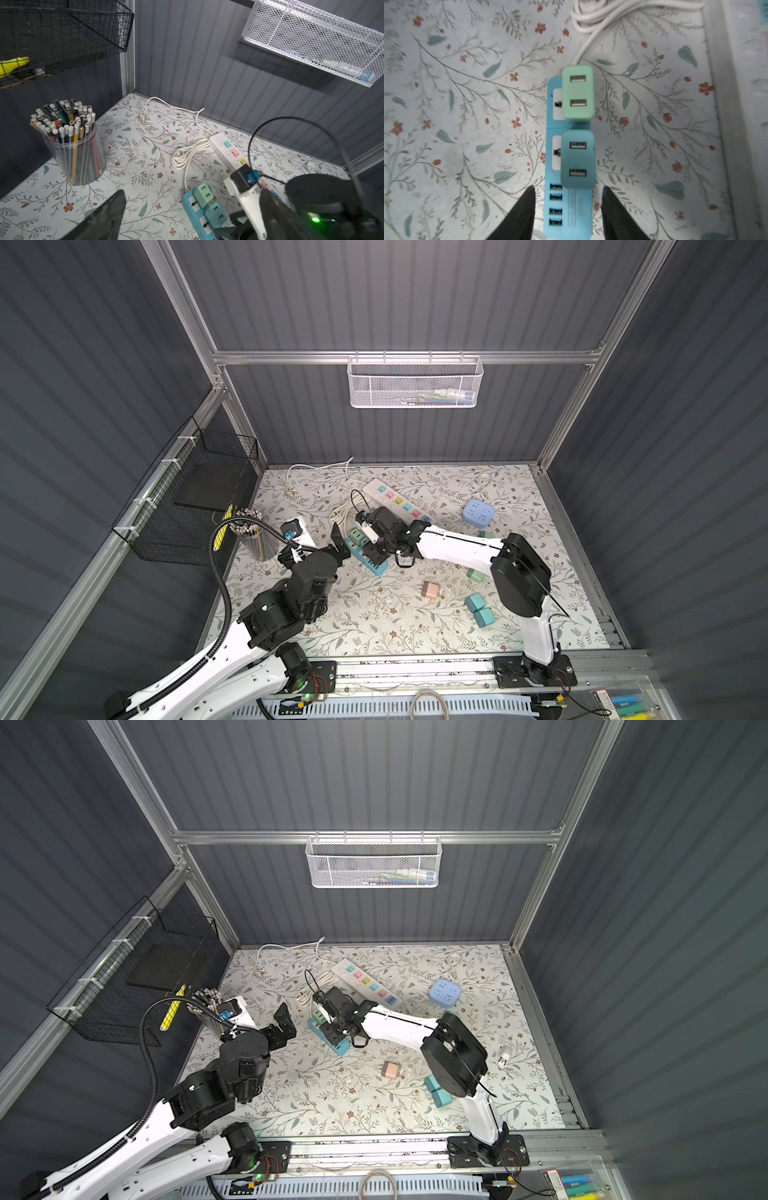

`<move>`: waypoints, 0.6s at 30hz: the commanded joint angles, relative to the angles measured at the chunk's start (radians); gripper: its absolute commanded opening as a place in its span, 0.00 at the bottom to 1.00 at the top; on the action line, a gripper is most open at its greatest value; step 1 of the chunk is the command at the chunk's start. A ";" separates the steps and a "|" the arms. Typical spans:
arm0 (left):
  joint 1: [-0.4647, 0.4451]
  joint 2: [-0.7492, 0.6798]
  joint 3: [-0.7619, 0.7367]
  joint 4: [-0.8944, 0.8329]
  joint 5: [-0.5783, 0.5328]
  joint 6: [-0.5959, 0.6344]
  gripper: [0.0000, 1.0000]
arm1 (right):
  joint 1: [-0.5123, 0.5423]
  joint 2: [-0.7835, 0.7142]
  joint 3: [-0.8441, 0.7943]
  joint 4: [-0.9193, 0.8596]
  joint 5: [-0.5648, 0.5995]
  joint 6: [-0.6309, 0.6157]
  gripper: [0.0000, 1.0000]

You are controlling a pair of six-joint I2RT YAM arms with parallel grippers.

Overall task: Insert the plug
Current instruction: 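Press the teal charger into the socket and open the right gripper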

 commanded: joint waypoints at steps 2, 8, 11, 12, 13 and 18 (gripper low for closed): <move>0.004 0.009 0.013 0.035 0.024 0.030 1.00 | -0.017 -0.121 -0.074 0.011 -0.006 0.018 0.54; 0.005 0.047 0.009 0.050 0.058 0.023 1.00 | -0.073 -0.144 -0.150 -0.016 -0.021 0.108 0.40; 0.004 0.056 0.005 0.067 0.064 0.030 1.00 | -0.120 -0.131 -0.182 -0.011 -0.099 0.234 0.28; 0.003 0.060 0.006 0.070 0.067 0.032 1.00 | -0.138 -0.120 -0.195 0.004 -0.141 0.281 0.27; 0.004 0.064 0.007 0.070 0.069 0.033 1.00 | -0.150 -0.109 -0.205 0.016 -0.182 0.311 0.26; 0.006 0.080 0.003 0.081 0.084 0.037 1.00 | -0.151 -0.037 -0.217 0.084 -0.272 0.407 0.25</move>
